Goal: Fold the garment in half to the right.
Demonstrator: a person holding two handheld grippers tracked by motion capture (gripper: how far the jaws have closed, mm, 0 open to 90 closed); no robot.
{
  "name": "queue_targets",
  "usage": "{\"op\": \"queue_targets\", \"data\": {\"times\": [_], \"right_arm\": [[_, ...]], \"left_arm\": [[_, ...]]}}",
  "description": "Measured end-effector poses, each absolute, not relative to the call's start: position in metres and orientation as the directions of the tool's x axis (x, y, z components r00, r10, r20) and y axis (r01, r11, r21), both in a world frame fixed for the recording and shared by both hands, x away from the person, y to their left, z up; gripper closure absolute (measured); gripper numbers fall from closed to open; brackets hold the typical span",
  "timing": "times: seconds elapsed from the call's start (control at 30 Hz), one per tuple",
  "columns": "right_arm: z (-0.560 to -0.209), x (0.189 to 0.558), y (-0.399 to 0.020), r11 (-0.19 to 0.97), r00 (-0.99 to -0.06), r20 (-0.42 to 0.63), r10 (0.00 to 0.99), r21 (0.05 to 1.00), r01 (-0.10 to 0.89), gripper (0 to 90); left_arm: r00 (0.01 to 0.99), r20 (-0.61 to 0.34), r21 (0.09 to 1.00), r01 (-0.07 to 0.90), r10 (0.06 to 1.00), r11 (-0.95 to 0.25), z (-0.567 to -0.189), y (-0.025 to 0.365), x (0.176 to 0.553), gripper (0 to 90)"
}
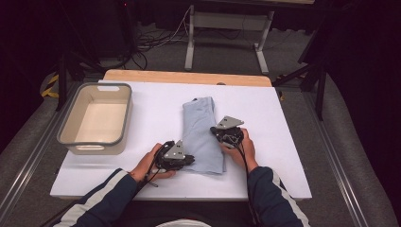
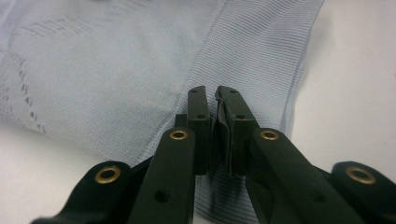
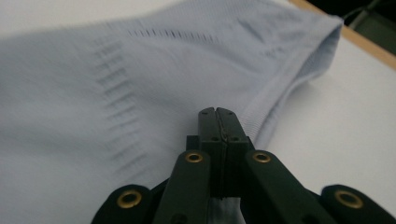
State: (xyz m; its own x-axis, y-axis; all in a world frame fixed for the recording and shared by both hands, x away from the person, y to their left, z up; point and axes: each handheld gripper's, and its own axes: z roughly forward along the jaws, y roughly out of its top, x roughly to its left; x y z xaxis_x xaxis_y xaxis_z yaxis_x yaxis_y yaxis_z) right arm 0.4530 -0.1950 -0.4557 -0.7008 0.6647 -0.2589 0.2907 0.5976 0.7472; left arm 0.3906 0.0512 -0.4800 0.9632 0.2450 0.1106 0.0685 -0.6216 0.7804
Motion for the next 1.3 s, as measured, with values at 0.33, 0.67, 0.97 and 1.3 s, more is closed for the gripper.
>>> {"op": "queue_targets", "data": {"times": [0.33,0.67,0.97,1.3], "right_arm": [[-0.455,0.452,-0.208,0.581,-0.642,-0.286,0.712,0.753,0.309,90.0],[-0.435,0.426,-0.217,0.541,-0.662,-0.261,0.702,0.800,0.258,90.0],[-0.452,0.422,-0.218,0.570,-0.680,-0.248,0.690,0.766,0.299,90.0],[-0.462,0.423,-0.219,0.600,-0.674,-0.273,0.687,0.736,0.314,90.0]], "left_arm": [[0.962,0.108,0.781,0.073,0.249,-0.620,-0.479,0.052,0.390,83.1],[0.904,0.183,0.841,0.059,0.386,-0.538,-0.442,0.064,0.416,73.0],[0.889,0.208,0.793,0.091,0.409,-0.602,-0.458,0.041,0.458,71.9],[0.900,0.068,0.801,0.208,0.430,-0.561,-0.477,0.046,0.470,71.9]]}}
